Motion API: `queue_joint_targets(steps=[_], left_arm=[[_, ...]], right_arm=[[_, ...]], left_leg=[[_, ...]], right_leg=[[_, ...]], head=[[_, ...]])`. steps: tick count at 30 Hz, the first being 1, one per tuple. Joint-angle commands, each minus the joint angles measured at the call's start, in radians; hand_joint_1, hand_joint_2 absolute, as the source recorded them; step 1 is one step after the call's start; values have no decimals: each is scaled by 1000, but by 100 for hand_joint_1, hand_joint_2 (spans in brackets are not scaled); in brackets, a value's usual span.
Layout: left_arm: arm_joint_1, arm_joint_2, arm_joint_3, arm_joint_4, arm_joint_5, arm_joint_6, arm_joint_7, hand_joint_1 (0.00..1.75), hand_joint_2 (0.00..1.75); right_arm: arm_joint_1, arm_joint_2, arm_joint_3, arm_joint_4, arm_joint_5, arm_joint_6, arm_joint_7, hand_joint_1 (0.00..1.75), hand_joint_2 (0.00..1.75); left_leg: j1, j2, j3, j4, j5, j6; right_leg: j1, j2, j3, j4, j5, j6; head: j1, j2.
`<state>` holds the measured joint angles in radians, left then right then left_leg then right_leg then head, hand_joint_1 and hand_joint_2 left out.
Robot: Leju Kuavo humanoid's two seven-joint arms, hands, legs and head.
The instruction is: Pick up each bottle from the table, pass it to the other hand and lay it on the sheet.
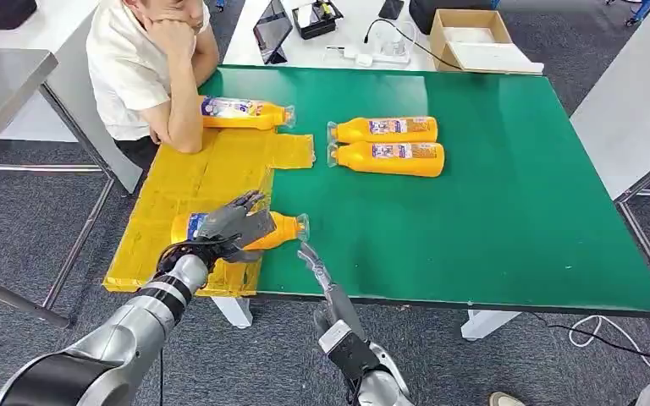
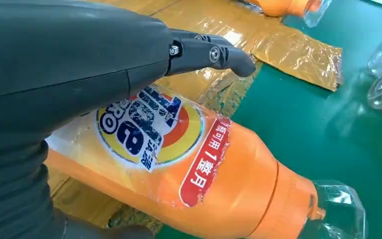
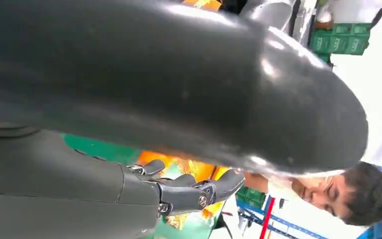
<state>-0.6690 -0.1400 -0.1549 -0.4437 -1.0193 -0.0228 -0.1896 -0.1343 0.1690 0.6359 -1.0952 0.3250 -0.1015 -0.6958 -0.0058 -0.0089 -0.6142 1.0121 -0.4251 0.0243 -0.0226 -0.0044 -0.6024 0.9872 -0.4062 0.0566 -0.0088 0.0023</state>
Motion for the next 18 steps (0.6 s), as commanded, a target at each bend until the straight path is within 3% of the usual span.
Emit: queue_joint_targets(steps=[1, 4, 6, 7, 9, 13, 14, 15, 16, 18], left_arm=[[-13, 9, 36, 52, 85, -62, -62, 0, 0], [19, -10, 121, -6, 237, -45, -148, 0, 0], [53, -28, 208, -61, 412, -149, -202, 0, 0], [71, -29, 235, -94, 497, -211, -220, 0, 175], [151, -18, 233, -229, 699, -349, -219, 0, 175], [211, -9, 196, -339, 798, -384, -213, 0, 175], [230, -7, 181, -376, 838, -393, -209, 0, 175], [288, -3, 141, -481, 939, -393, -207, 0, 175], [337, -2, 116, -570, 1003, -362, -197, 0, 175], [406, -7, 82, -696, 1066, -300, -177, 0, 175]], right_arm=[[-53, -33, 57, 81, -16, -39, -2, 0, 0], [-49, -46, 78, 73, -26, -74, -2, 0, 0], [-41, -59, 100, 50, -30, -111, -2, 0, 0], [-40, -66, 114, 45, -34, -129, -2, 0, 0], [-31, -86, 143, 4, -61, -162, -2, 0, 0], [-16, -107, 160, -77, -114, -157, -2, 0, 0], [-6, -113, 156, -116, -159, -124, -2, 0, 0], [45, -113, 83, -246, -281, 4, -2, 0, 0], [83, -100, 12, -310, -303, 77, -2, 0, 175], [125, -88, -70, -414, -308, 139, -2, 0, 175]], left_leg=[[1, 2, 3, -1, -1, -1], [0, 2, 3, -1, -1, -1], [2, 3, 6, -1, -2, -2], [2, 4, 6, -1, -3, -2], [2, 4, 5, -1, -3, -2], [1, 4, 4, 0, -3, -1], [1, 3, 2, 0, -2, -1], [2, 4, 4, 0, -3, -2], [1, 3, 2, 0, -3, -2], [1, 2, 2, 2, -4, -2]], right_leg=[[1, 2, 3, -1, 0, -2], [0, 2, 3, -1, 0, -1], [2, 3, 6, -2, -1, -3], [2, 3, 6, -2, -1, -3], [2, 3, 5, -2, -1, -3], [1, 3, 3, -1, -1, -2], [1, 2, 2, -1, -1, -2], [2, 3, 4, -1, -2, -3], [1, 2, 2, 0, -2, -2], [1, 2, 2, 1, -3, -3]], head=[[0, 0], [0, 0], [0, 0], [0, 0], [0, 0], [0, 0], [0, 0], [0, 0], [0, 0], [0, 0]])
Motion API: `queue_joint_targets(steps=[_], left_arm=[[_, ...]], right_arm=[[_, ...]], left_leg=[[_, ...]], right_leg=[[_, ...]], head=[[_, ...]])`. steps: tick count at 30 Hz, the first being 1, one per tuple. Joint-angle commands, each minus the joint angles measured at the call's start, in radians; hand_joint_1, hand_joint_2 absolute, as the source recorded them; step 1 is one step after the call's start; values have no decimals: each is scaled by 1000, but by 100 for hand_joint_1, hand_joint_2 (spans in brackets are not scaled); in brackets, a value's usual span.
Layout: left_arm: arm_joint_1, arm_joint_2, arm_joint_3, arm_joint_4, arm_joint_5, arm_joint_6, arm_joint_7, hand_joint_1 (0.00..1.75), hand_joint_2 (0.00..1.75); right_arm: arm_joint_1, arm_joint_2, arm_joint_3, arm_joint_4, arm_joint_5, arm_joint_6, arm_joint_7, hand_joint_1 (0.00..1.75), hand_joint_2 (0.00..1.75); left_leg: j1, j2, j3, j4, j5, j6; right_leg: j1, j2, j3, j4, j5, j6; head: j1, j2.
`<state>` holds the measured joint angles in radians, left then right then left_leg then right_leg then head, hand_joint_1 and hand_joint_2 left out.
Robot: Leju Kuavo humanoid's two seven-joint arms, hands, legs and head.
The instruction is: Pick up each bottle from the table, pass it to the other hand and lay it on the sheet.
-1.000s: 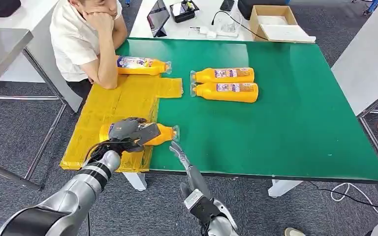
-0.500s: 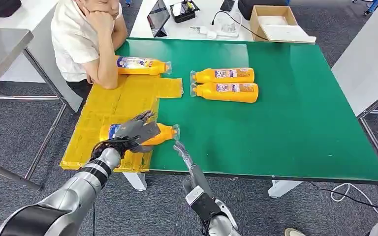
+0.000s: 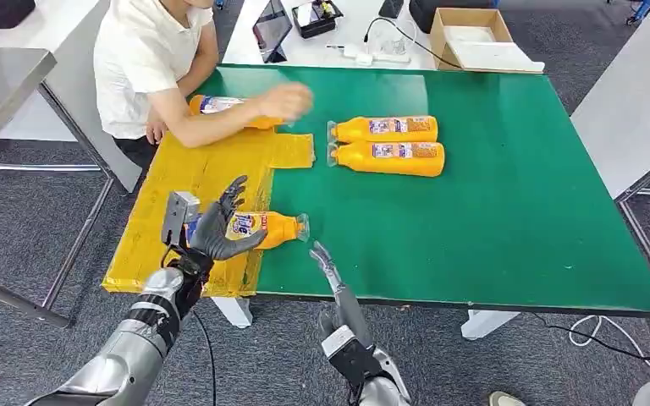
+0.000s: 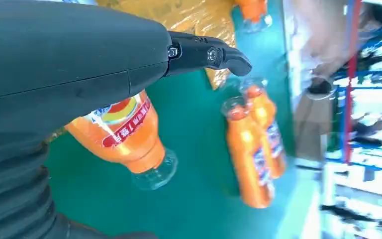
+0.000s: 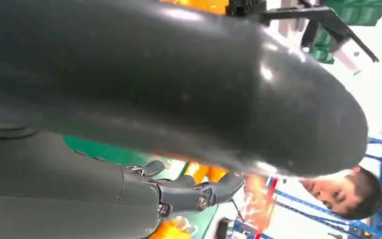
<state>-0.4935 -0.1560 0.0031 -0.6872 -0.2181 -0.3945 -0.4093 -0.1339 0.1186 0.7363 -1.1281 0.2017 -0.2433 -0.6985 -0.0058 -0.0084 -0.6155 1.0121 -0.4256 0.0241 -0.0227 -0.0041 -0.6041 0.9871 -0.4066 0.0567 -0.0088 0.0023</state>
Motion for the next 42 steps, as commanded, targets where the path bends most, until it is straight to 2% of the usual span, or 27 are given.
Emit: queue_joint_targets(steps=[1, 3, 4, 5, 7, 8, 9, 10, 11, 12, 14, 15, 17, 18, 20, 21, 22, 23, 25, 26, 27, 30, 34, 37, 40, 41, 42], left_arm=[[278, 21, -111, -533, 310, 99, 59, 0, 175], [334, 47, -159, -609, 367, 128, 75, 0, 175], [374, 63, -187, -655, 386, 136, 77, 0, 175], [415, 76, -213, -698, 387, 156, 80, 0, 175], [438, 81, -230, -720, 378, 172, 77, 0, 175], [452, 92, -250, -740, 365, 195, 79, 0, 175], [500, 96, -268, -784, 329, 238, 76, 0, 175], [543, 103, -292, -822, 301, 258, 70, 0, 175], [572, 104, -316, -851, 182, 358, 30, 0, 175], [577, 99, -326, -853, 156, 388, 26, 0, 175], [588, 81, -359, -846, 19, 525, 24, 0, 175], [589, 83, -382, -841, -5, 548, 22, 0, 175], [577, 88, -407, -825, -19, 563, 20, 0, 175], [569, 89, -416, -817, -26, 570, 18, 0, 175], [563, 88, -420, -813, -28, 574, 18, 0, 175], [556, 88, -428, -815, -29, 575, 20, 0, 175], [552, 86, -431, -816, -30, 576, 20, 0, 175], [543, 86, -441, -815, -43, 572, 13, 0, 175], [533, 80, -448, -809, -51, 568, 15, 0, 175], [529, 79, -450, -805, -49, 559, 20, 0, 175], [524, 76, -450, -798, -44, 550, 23, 0, 175], [524, 75, -450, -798, -44, 550, 23, 0, 175], [525, 77, -449, -796, -44, 550, 23, 0, 175], [510, 64, -449, -776, -43, 547, 28, 0, 175], [493, 51, -453, -753, -55, 552, 38, 0, 175], [494, 47, -454, -749, -32, 527, 50, 0, 175], [496, 45, -453, -747, 24, 477, 61, 0, 175]], right_arm=[[149, -27, -232, -421, -189, 325, 0, 0, 175], [173, -14, -299, -455, -165, 323, 0, 0, 175], [186, -1, -339, -472, -153, 284, 0, 0, 175], [195, 10, -364, -519, -126, 190, 0, 0, 175], [198, 13, -370, -532, -125, 163, 0, 0, 175], [207, 34, -393, -532, -137, 106, 0, 0, 175], [224, 77, -446, -512, -149, 22, 0, 0, 0], [229, 73, -453, -512, -138, -5, 0, 0, 0], [225, 32, -430, -522, -51, -106, 0, 0, 0], [225, 18, -422, -518, -41, -126, 0, 0, 175], [228, -5, -447, -437, 20, -190, 0, 0, 175], [220, -21, -450, -394, 108, -237, 0, 0, 175], [197, -48, -467, -288, 244, -298, 0, 0, 175], [184, -59, -475, -258, 248, -293, 0, 0, 175], [168, -73, -489, -213, 300, -323, 4, 0, 175], [145, -95, -495, -173, 422, -371, 38, 0, 175], [134, -105, -499, -163, 440, -365, 47, 0, 175], [104, -133, -495, -125, 568, -410, 103, 0, 175], [61, -156, -499, -76, 591, -399, 123, 0, 175], [46, -164, -498, -60, 604, -382, 143, 0, 175], [22, -175, -497, -38, 617, -370, 154, 0, 175], [18, -177, -498, -38, 616, -370, 154, 0, 175], [20, -172, -495, -34, 618, -370, 155, 0, 175], [-34, -209, -471, 66, 697, -311, 243, 0, 175], [-81, -229, -460, 186, 717, -267, 245, 0, 175], [-87, -225, -463, 222, 739, -293, 243, 0, 175], [-86, -217, -471, 241, 749, -315, 235, 0, 175]], left_leg=[[1, 2, 1, 1, -2, -1], [1, 4, 3, 2, -5, -2], [1, 3, 2, 1, -3, -2], [0, 2, 1, 0, -3, -1], [1, 2, 2, 1, -4, -1], [1, 2, 0, 1, -3, -1], [1, 3, 2, 1, -4, -2], [1, 2, 2, 0, -4, -1], [0, 2, 1, 0, -3, -1], [1, 4, 4, 0, -5, -2], [1, 1, 2, -1, -4, -2], [1, 0, 4, -1, -5, -2], [1, 0, 2, -1, -3, -2], [2, 0, 6, -3, -4, -2], [1, 0, 3, -2, -3, -2], [2, 0, 6, -2, -4, -2], [1, 0, 5, -2, -3, -2], [1, 0, 2, -2, -3, -2], [2, 2, 7, -1, -5, -3], [1, 1, 2, -1, -3, -2], [2, 2, 4, -1, -4, -2], [0, 1, 2, -1, -2, -1], [2, 1, 6, -1, -4, -2], [0, 0, 2, -1, -2, -1], [2, 3, 7, -1, -4, -2], [0, 1, 2, -1, -2, -1], [1, 1, 5, -1, -3, -1]], right_leg=[[1, 1, 1, 1, -2, -2], [1, 3, 2, 1, -3, -3], [1, 1, 1, 0, -2, -2], [1, 1, 0, 0, -2, -2], [1, 2, 1, 0, -3, -2], [1, 2, 0, 0, -2, -2], [1, 3, 2, 0, -3, -3], [1, 2, 2, -1, -2, -2], [0, 2, 1, -1, -2, -2], [1, 4, 3, -1, -3, -3], [1, 0, 2, -2, -2, -2], [1, 0, 4, -2, -3, -3], [1, 0, 2, -3, -1, -1], [2, 0, 6, -5, -1, -2], [1, 0, 3, -4, -1, -2], [2, 0, 6, -5, -1, -3], [2, 0, 5, -5, -1, -2], [1, 0, 3, -4, 0, -1], [3, 2, 8, -5, -1, -3], [1, 1, 3, -3, 0, -1], [2, 1, 5, -4, 0, -2], [0, 1, 2, -3, 0, -1], [2, 1, 6, -3, -2, -3], [0, 0, 2, -3, 0, -1], [2, 2, 7, -4, -1, -3], [1, 0, 2, -3, 0, -1], [2, 0, 5, -4, 0, -2]], head=[[0, 0], [0, 0], [0, 0], [0, 0], [0, 0], [0, 0], [0, 0], [0, 0], [0, 0], [1, 0], [-1, 0], [0, 0], [0, 0], [0, 0], [0, 0], [0, 0], [0, 0], [0, 0], [0, 0], [0, 0], [0, 0], [0, 0], [0, 0], [0, 0], [0, 0], [0, 0], [0, 0]])
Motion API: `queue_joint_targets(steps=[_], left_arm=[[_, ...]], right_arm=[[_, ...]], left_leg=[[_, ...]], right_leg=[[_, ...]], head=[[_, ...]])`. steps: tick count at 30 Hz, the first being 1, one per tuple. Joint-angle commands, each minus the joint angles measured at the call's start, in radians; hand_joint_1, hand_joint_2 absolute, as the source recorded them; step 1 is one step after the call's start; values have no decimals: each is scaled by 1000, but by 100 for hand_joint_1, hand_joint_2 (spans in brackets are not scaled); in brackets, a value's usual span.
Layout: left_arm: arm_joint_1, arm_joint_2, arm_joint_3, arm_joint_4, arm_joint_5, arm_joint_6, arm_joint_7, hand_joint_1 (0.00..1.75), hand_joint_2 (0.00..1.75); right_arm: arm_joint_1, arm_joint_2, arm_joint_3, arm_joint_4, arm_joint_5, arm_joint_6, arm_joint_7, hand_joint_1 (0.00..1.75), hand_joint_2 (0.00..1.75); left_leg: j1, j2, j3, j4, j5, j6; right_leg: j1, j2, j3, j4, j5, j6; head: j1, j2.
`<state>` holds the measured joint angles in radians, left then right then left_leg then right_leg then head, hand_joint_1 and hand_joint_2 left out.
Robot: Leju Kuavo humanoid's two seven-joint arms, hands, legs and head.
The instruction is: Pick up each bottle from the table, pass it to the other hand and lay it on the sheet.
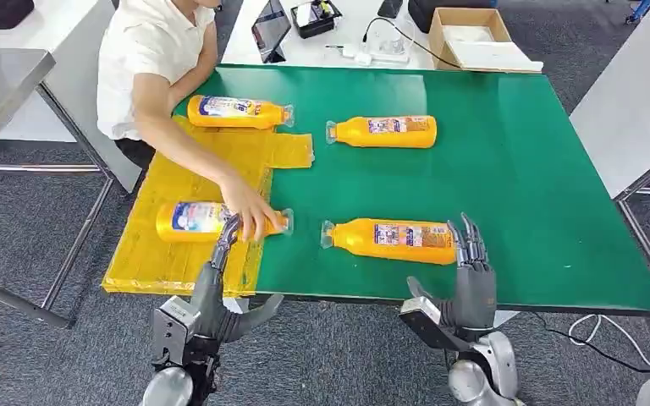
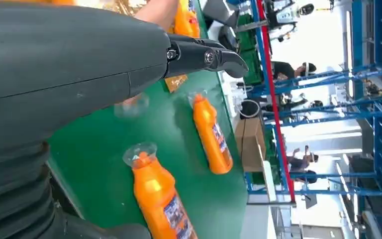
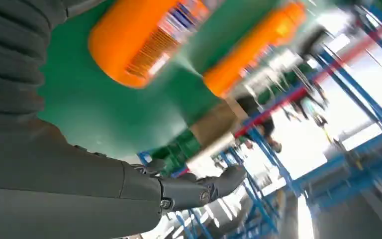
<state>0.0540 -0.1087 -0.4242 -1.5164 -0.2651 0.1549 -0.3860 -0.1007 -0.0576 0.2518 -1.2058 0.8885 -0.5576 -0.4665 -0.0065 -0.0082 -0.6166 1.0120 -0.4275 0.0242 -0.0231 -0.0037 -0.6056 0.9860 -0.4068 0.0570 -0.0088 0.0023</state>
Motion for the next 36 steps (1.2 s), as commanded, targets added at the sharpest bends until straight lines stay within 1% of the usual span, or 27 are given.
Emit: queue_joint_targets(steps=[1, 2, 3, 4, 5, 8, 9, 10, 11, 12, 13, 14, 15, 18, 20, 21, 22, 24, 25, 27, 28, 29, 30, 31, 33, 35, 36], left_arm=[[-50, -2, -28, 83, 90, -89, 38, 0, 175], [-51, -2, -33, 86, 91, -90, 37, 0, 175], [-53, 0, -38, 87, 88, -92, 33, 0, 175], [-61, -1, -42, 92, 88, -92, 33, 0, 175], [-73, -2, -49, 100, 88, -93, 34, 0, 175], [-101, -9, -62, 119, 96, -99, 37, 0, 175], [-108, -10, -67, 125, 98, -103, 39, 0, 175], [-115, -11, -73, 128, 98, -104, 39, 0, 175], [-117, -13, -74, 127, 98, -104, 39, 0, 175], [-123, -11, -82, 131, 99, -105, 39, 0, 175], [-122, -11, -83, 129, 99, -105, 39, 0, 175], [-122, -9, -85, 126, 100, -106, 40, 0, 175], [-122, -7, -88, 121, 100, -106, 40, 0, 175], [-120, -5, -89, 117, 100, -107, 40, 0, 175], [-120, -5, -89, 117, 100, -107, 40, 0, 175], [-120, -5, -89, 117, 100, -107, 40, 0, 175], [-120, -5, -89, 117, 100, -107, 40, 0, 175], [-117, -2, -88, 113, 100, -106, 40, 0, 175], [-113, -2, -85, 109, 101, -106, 40, 0, 175], [-106, -1, -81, 102, 101, -105, 40, 0, 175], [-103, -1, -80, 101, 102, -105, 41, 0, 175], [-101, -1, -79, 101, 103, -106, 42, 0, 175], [-101, -1, -79, 101, 103, -106, 42, 0, 175], [-102, -2, -80, 103, 103, -106, 41, 0, 175], [-105, -3, -82, 101, 104, -109, 41, 0, 175], [-102, -2, -81, 97, 105, -111, 43, 0, 175], [-102, -1, -80, 96, 105, -112, 44, 0, 175]], right_arm=[[-120, -35, 17, 339, 70, -6, 5, 0, 175], [-126, -31, 28, 366, 90, -15, 15, 0, 175], [-131, -29, 32, 379, 93, -14, 15, 0, 175], [-150, -18, 30, 412, 89, -14, 20, 0, 175], [-179, -5, 31, 450, 101, -35, 33, 0, 175], [-275, 25, 60, 570, 140, 7, 94, 0, 175], [-301, 32, 72, 599, 154, 15, 109, 0, 175], [-321, 37, 83, 619, 165, -1, 105, 0, 175], [-327, 40, 84, 621, 165, 2, 105, 0, 175], [-346, 38, 107, 649, 209, -44, 129, 0, 175], [-352, 42, 108, 653, 213, -41, 137, 0, 175], [-358, 38, 119, 662, 231, -43, 148, 0, 175], [-364, 35, 129, 667, 247, -51, 158, 0, 175], [-368, 33, 136, 668, 262, -63, 167, 0, 175], [-368, 33, 136, 668, 262, -63, 167, 0, 175], [-368, 33, 136, 668, 262, -63, 167, 0, 175], [-368, 33, 136, 668, 262, -63, 167, 0, 175], [-367, 29, 144, 662, 271, -70, 167, 0, 175], [-367, 30, 148, 654, 278, -80, 166, 0, 175], [-363, 35, 157, 623, 281, -83, 159, 0, 175], [-358, 41, 153, 605, 269, -78, 155, 0, 175], [-355, 42, 158, 593, 269, -71, 153, 0, 175], [-357, 47, 160, 592, 269, -68, 154, 0, 175], [-361, 44, 163, 592, 269, -36, 168, 0, 175], [-375, 35, 171, 614, 283, 5, 212, 0, 175], [-407, 23, 178, 669, 305, 68, 273, 0, 175], [-416, 19, 176, 683, 313, 65, 291, 0, 175]], left_leg=[[2, 0, 5, -1, 0, -1], [1, 0, 4, -1, 0, -1], [3, 1, 9, -1, -2, -2], [1, 0, 5, -1, -1, -1], [2, 1, 7, -2, -1, -2], [0, 3, 3, -1, 0, -1], [1, 4, 6, -1, -2, -2], [2, 6, 8, 0, -3, -3], [1, 4, 3, 0, -1, -1], [1, 4, 5, -1, -1, -2], [2, 5, 7, 0, -2, -3], [1, 2, 3, 0, 0, -1], [2, 3, 6, 0, -1, -2], [1, 1, 3, -1, 0, -1], [2, 3, 8, 0, -3, -2], [1, 0, 3, 0, 0, -1], [1, 0, 5, -1, -1, -1], [0, 0, 3, -1, 0, -1], [2, 1, 9, -1, -3, -2], [0, 0, 3, 0, 0, -1], [2, 2, 8, 0, -3, -3], [1, 2, 3, 0, -1, -1], [2, 3, 6, 0, -2, -2], [1, 3, 5, 0, -2, -2], [0, 1, 2, 0, 0, -1], [2, 3, 6, 1, -3, -2], [0, 1, 2, 0, 0, -1]], right_leg=[[2, 0, 6, -3, 0, -2], [1, 0, 5, -2, 0, -2], [3, 0, 10, -4, -1, -4], [1, 0, 6, -2, 0, -2], [2, 1, 8, -3, -1, -3], [1, 3, 3, -1, 1, -2], [1, 4, 5, -1, 0, -3], [3, 6, 7, -1, 0, -5], [1, 4, 3, -1, 1, -2], [1, 3, 4, -1, 0, -3], [3, 4, 7, -1, 0, -4], [1, 2, 3, -1, 0, -2], [2, 3, 6, -1, 0, -3], [1, 1, 3, -1, 0, -1], [2, 2, 8, -1, -2, -3], [1, 0, 4, -1, 0, -1], [1, 0, 6, -1, -1, -2], [0, 0, 4, 0, 0, -2], [2, 1, 10, -2, -2, -4], [0, 0, 3, 0, 0, -2], [3, 2, 9, -1, -2, -5], [1, 2, 4, 0, 0, -2], [2, 3, 6, -1, -1, -4], [2, 2, 5, 0, -1, -3], [0, 1, 2, 0, 0, -2], [2, 2, 7, 0, -2, -4], [1, 1, 3, 0, 0, -2]], head=[[0, 0], [0, 0], [0, 0], [0, 0], [0, 0], [0, 0], [0, 0], [0, 0], [0, 0], [0, 0], [0, 0], [0, 0], [0, 0], [0, 0], [0, 0], [0, 0], [0, 0], [0, 0], [0, 0], [0, 0], [0, 0], [0, 0], [0, 0], [0, 0], [0, 0], [0, 0], [0, 0]])
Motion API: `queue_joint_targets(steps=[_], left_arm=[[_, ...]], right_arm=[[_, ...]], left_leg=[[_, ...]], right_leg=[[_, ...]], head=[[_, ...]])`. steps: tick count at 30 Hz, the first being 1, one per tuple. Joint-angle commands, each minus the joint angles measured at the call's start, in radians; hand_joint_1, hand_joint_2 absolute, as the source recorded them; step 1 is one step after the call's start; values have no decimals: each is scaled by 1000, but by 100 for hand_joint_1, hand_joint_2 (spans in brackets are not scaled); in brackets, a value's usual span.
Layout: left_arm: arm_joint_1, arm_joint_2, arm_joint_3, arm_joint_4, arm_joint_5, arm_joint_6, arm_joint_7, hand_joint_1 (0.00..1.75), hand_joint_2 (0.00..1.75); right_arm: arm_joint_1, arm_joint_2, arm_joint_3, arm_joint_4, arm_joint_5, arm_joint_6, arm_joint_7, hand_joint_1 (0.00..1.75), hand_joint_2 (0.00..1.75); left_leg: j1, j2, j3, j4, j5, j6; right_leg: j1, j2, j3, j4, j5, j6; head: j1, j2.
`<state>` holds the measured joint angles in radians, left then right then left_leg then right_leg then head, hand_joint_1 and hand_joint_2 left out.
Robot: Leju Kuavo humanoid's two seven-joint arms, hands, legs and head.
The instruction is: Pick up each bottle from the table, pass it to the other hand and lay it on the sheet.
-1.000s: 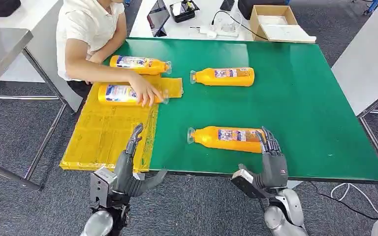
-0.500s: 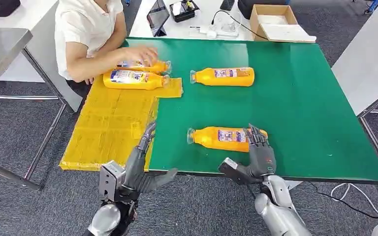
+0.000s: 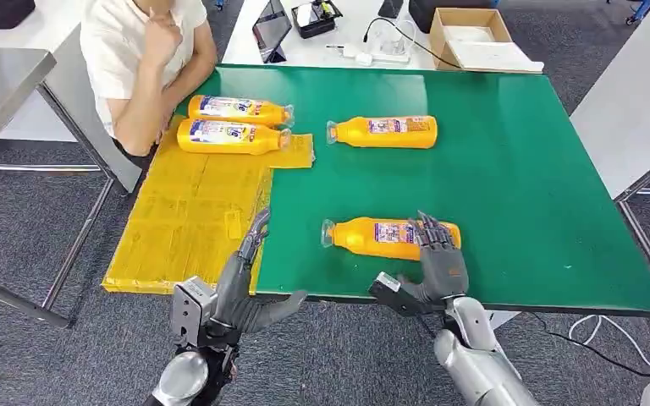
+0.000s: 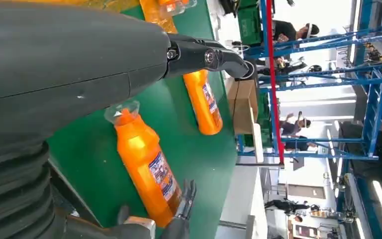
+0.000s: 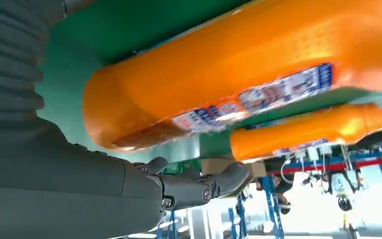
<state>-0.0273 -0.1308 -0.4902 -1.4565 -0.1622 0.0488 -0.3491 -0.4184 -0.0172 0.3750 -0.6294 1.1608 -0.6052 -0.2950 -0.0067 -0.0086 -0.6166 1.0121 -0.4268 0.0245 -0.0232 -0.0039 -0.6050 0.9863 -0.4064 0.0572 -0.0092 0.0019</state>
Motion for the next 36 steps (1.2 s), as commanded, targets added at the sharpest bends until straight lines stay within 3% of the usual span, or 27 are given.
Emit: queue_joint_targets(steps=[1, 13, 27, 35, 36], left_arm=[[-20, 21, -13, 37, 2, -6, 8, 0, 175], [-18, 21, -12, 43, 7, -11, 15, 0, 175], [-7, 23, -9, 37, 6, -11, 15, 0, 175], [-15, 22, -10, 40, 10, -20, 19, 0, 175], [-20, 22, -12, 44, 17, -26, 18, 0, 175]], right_arm=[[-106, -22, 43, 125, 41, 97, 132, 0, 175], [-147, -8, 41, 188, 91, 122, 229, 0, 175], [-153, -7, 43, 181, 118, 109, 256, 0, 175], [-180, -5, 17, 220, 123, 193, 287, 0, 175], [-186, -9, 15, 238, 121, 225, 274, 19, 175]], left_leg=[[1, 2, 4, 0, -2, -2], [0, 0, 3, -1, -1, -1], [1, 1, 5, -1, -1, -2], [2, 1, 6, 0, -2, -2], [1, 0, 5, 0, -1, -2]], right_leg=[[1, 1, 4, -1, -1, -2], [0, 0, 3, -1, -1, -2], [1, 0, 6, -1, -1, -3], [2, 1, 6, -1, -1, -3], [1, 0, 6, -1, -1, -2]], head=[[0, 0], [0, 0], [0, 0], [0, 0], [0, 0]])
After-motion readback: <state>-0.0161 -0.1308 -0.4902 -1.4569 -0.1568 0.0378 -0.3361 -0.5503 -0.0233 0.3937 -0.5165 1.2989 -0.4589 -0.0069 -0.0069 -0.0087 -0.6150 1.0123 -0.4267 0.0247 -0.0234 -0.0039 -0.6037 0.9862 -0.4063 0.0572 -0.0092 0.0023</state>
